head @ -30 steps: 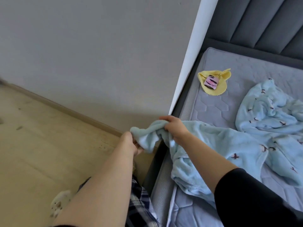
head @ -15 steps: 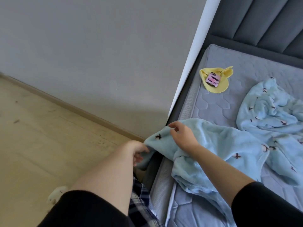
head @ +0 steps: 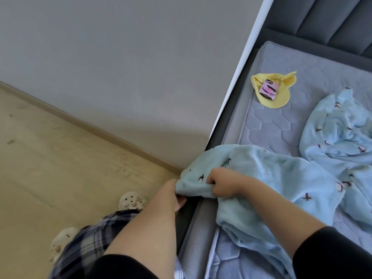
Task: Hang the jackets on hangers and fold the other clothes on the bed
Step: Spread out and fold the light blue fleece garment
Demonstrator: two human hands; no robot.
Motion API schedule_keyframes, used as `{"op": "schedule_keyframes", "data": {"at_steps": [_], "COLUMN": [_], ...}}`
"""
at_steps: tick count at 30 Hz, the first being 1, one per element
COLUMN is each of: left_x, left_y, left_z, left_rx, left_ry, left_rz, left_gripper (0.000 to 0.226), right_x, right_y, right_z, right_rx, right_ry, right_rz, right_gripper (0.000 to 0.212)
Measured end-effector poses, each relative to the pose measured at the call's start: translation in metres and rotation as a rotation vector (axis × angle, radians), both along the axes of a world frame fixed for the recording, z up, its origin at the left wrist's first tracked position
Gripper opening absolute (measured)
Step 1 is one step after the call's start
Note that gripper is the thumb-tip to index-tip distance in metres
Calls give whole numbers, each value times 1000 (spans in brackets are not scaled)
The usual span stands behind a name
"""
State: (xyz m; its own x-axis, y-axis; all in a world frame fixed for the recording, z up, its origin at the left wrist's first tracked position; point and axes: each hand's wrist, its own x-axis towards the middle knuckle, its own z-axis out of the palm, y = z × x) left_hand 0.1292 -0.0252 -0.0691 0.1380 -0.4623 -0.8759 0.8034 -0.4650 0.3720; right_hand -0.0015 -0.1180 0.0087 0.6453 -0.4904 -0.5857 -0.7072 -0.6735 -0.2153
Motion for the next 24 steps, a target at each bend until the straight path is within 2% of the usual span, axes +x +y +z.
{"op": "schedule_keyframes", "data": {"at_steps": [2, 5, 8, 10, 12, 14, 17, 19, 21, 22, 24], "left_x": [4, 19, 37, 47, 56, 59, 64, 65, 62, 58, 46], "left_y": [-11, -21, -17, -14, -13, -11, -8, -8, -10, -10, -13], "left_z": [2, 8, 7, 3, 5, 10, 16, 27, 39, 48, 63], "left_rx": [-15, -20, -2, 22, -56, -120, -197, -299, -453, -534, -652], "left_ry": [10, 158, 72, -58, -2, 4, -41, -17, -25, -38, -56], "left_rz": [92, 215, 393, 479, 624, 655, 650, 630, 582, 544, 490], "left_gripper": [38, 27, 17, 37, 52, 54, 46, 44, 45, 44, 42], "right_x": [-5, -4, 1, 5, 11, 16, 14, 1, -12, -19, -30], "right_y": [-8, -10, -5, -2, -1, 0, 0, -4, -19, -30, -50], "right_z": [-4, -22, -39, -47, -50, -45, -24, -5, 13, 21, 33], "right_rx": [68, 170, 201, 212, 208, 220, 68, -225, -529, -567, -380], "right_ry": [-46, -20, -176, -232, -191, -253, -600, -793, -749, -633, -360], "right_rz": [-17, 71, -33, -118, -143, -218, -480, -543, -430, -383, -396], "right_gripper": [24, 16, 34, 35, 34, 31, 25, 27, 29, 32, 50]}}
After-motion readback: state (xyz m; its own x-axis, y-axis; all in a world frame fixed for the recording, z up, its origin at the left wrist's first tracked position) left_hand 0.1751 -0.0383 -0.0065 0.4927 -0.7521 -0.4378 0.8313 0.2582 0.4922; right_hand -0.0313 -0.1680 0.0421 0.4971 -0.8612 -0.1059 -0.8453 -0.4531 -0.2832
